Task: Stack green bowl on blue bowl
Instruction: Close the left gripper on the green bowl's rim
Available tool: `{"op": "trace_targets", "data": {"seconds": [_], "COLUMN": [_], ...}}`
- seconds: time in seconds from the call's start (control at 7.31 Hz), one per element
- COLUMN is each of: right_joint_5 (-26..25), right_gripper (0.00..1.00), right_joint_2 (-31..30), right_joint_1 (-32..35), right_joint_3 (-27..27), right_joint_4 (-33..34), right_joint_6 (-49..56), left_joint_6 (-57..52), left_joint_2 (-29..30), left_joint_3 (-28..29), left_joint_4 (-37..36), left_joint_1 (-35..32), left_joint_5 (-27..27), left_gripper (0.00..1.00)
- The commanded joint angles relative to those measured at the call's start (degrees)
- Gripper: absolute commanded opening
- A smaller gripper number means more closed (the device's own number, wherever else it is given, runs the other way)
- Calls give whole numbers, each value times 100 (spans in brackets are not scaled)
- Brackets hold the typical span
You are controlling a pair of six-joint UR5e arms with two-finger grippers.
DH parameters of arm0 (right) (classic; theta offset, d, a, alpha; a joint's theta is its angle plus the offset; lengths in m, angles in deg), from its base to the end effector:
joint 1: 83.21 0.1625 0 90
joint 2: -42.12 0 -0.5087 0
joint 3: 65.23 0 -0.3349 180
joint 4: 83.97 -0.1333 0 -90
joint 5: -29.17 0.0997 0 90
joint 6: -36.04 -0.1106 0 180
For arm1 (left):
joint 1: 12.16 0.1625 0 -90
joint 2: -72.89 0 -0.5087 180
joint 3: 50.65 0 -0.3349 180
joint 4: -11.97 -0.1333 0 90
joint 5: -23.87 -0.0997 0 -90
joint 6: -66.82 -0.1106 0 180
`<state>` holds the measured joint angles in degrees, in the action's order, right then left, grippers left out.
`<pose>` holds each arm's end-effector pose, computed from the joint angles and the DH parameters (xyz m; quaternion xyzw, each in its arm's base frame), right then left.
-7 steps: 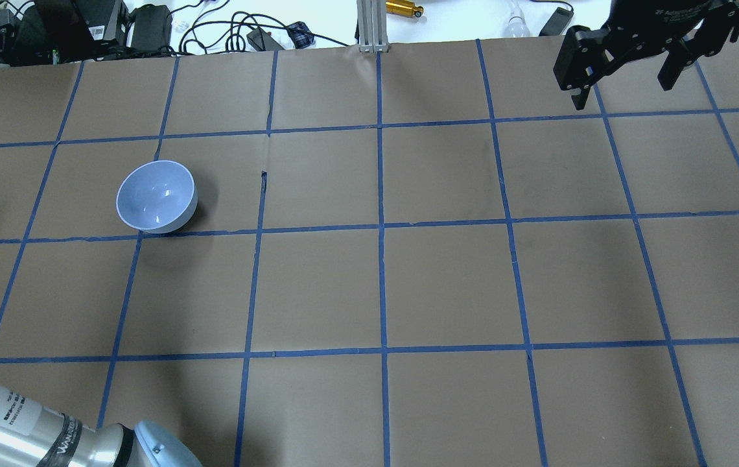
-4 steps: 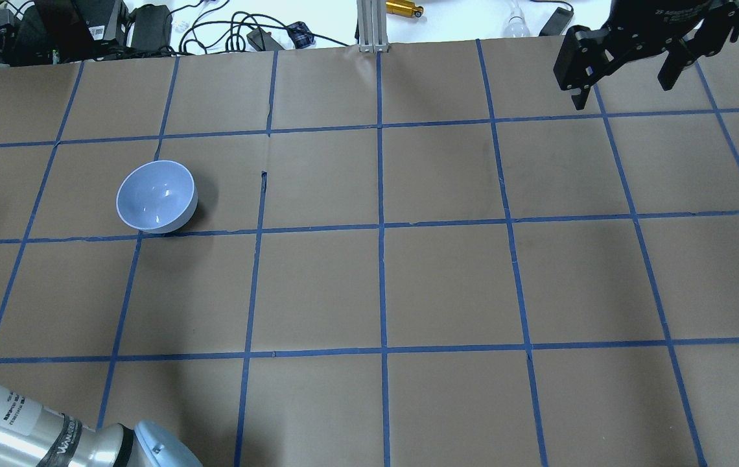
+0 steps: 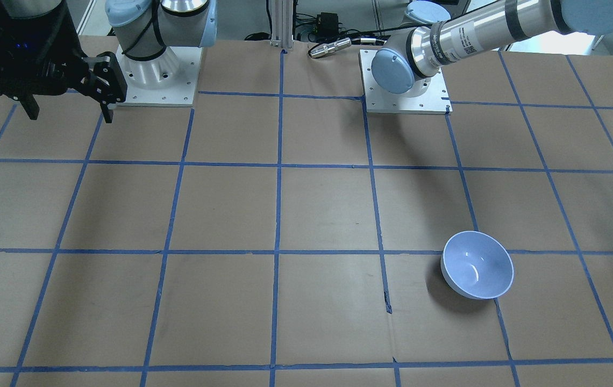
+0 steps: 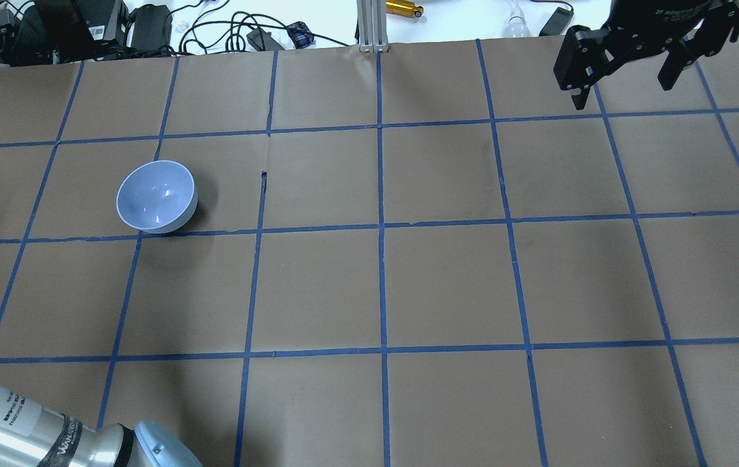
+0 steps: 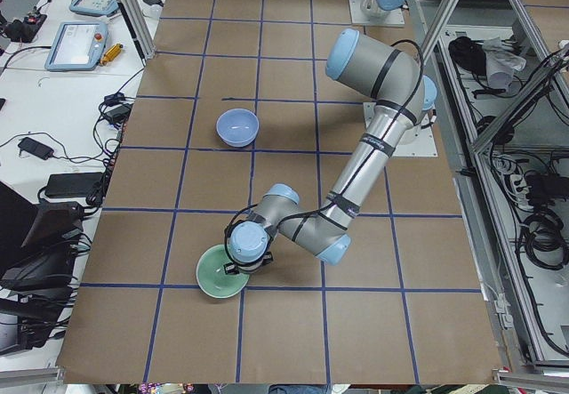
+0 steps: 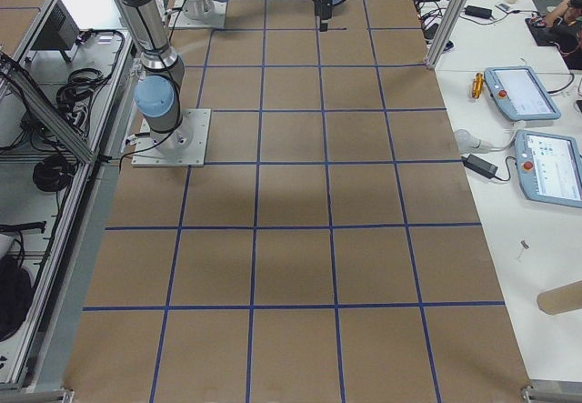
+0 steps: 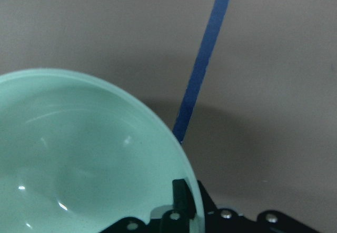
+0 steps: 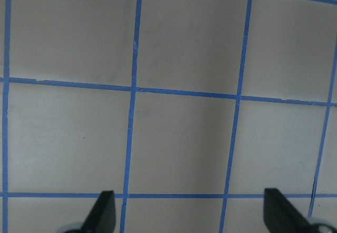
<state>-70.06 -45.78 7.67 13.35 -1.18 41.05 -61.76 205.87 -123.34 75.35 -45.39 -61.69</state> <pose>0.1225 -0.4509 0.6197 0.0497 -0.9953 0.0154 0.0811 0.5498 -0.5298 0.2810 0.5862 0.8092 -0.0383 0.0101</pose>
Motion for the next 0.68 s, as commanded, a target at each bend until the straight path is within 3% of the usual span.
{"op": "trace_targets", "data": {"seconds": [0.0, 0.55], "right_joint_5": [0, 0], "right_gripper": [100, 100], "right_joint_2": [0, 0], "right_joint_1": [0, 0], "right_joint_3": [0, 0], "right_joint_4": [0, 0], "right_joint_6": [0, 0], "left_joint_6": [-9, -53], "left_joint_2": [-18, -79], "left_joint_3": [-8, -17], "left_joint_4": [-1, 16], "left_joint_1": [0, -8], "left_joint_5": [13, 4], "left_gripper": [0, 0]}}
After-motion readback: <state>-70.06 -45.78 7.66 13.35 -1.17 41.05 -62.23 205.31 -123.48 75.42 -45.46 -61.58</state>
